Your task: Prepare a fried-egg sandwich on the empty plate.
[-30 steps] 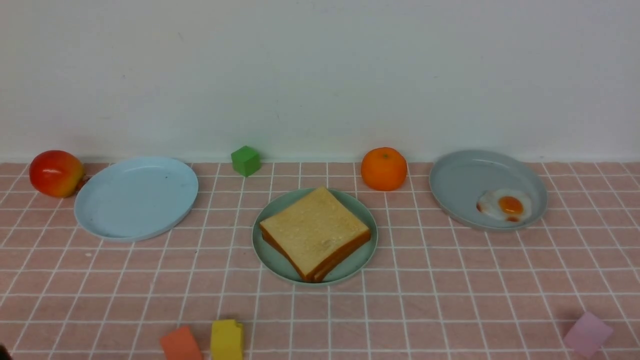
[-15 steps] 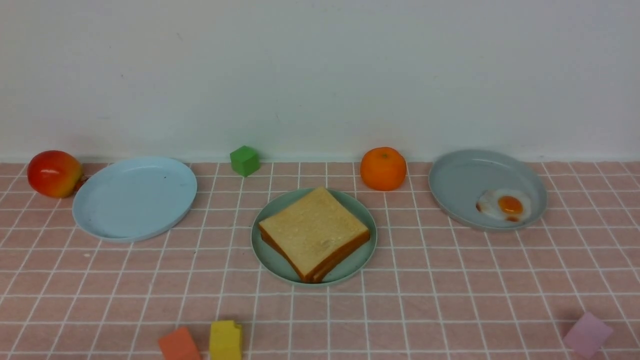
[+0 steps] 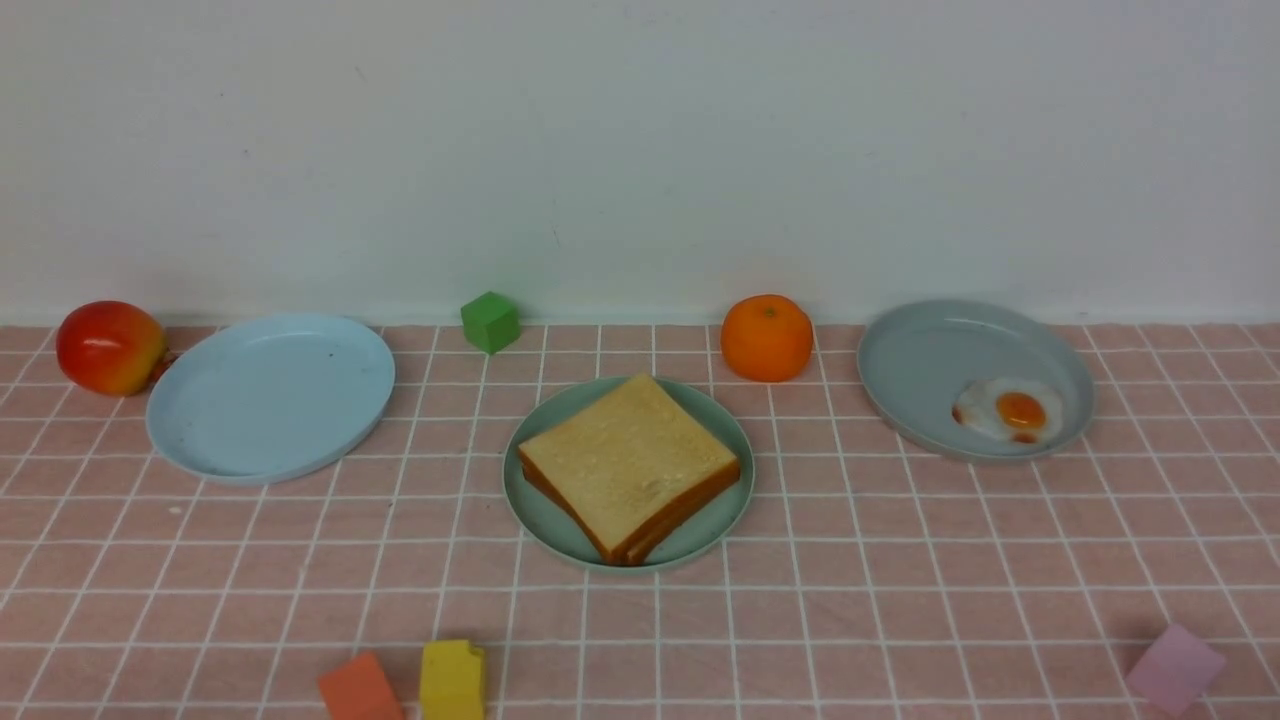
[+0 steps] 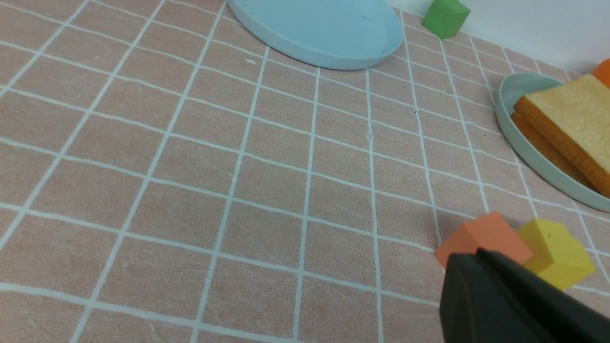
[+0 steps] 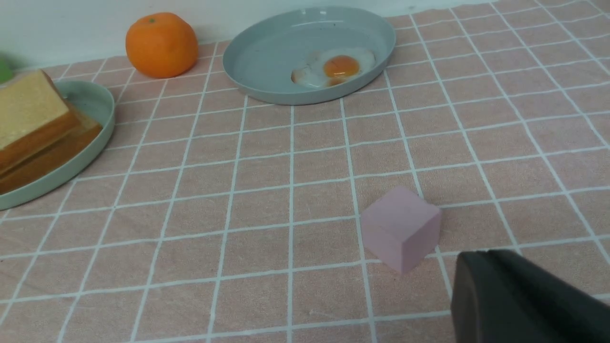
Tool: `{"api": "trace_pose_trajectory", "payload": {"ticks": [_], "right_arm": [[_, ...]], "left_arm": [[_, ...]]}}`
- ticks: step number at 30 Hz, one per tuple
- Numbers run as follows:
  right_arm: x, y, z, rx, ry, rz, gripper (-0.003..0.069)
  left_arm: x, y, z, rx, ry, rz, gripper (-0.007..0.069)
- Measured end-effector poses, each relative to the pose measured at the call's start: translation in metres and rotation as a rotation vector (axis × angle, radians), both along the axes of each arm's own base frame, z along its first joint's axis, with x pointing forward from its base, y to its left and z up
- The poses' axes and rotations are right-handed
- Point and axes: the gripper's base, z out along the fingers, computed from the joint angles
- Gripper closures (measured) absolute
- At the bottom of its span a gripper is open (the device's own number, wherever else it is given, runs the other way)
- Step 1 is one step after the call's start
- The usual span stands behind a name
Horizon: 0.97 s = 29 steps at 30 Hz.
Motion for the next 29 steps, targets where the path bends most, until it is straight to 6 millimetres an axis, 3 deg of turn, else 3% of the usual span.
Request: {"api": "trace_pose_trajectory", "payload": {"ticks": [29], "right_arm": [[0.0000, 0.0000, 0.0000, 0.000, 0.000, 0.000, 0.0592]], "left_arm": [[0.0000, 0.0000, 0.0000, 0.000, 0.000, 0.000, 0.0636]]}}
